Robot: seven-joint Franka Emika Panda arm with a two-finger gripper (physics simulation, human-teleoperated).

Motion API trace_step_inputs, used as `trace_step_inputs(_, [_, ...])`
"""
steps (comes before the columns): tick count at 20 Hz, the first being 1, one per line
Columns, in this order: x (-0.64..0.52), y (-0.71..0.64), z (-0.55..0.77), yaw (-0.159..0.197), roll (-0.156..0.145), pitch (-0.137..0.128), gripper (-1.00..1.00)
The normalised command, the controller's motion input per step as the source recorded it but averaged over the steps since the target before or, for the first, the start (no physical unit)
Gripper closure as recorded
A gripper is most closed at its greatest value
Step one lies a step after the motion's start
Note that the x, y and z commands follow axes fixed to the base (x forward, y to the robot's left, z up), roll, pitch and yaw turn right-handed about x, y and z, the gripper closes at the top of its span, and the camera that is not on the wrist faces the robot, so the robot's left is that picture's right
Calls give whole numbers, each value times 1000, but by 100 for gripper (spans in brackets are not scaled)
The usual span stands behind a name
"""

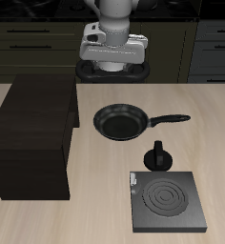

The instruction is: Turn on the flat stove

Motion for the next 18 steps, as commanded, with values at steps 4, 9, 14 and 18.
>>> trace_step_inputs(4, [305, 123, -59, -4, 2, 20, -100])
trace_step_inputs(9, [565, 406, -111, 6, 50, 39, -100])
trace_step_inputs(14, [418, 247, -1, 6, 18, 4, -100])
trace_step_inputs(18, [312, 190, -24, -7, 13, 15, -100])
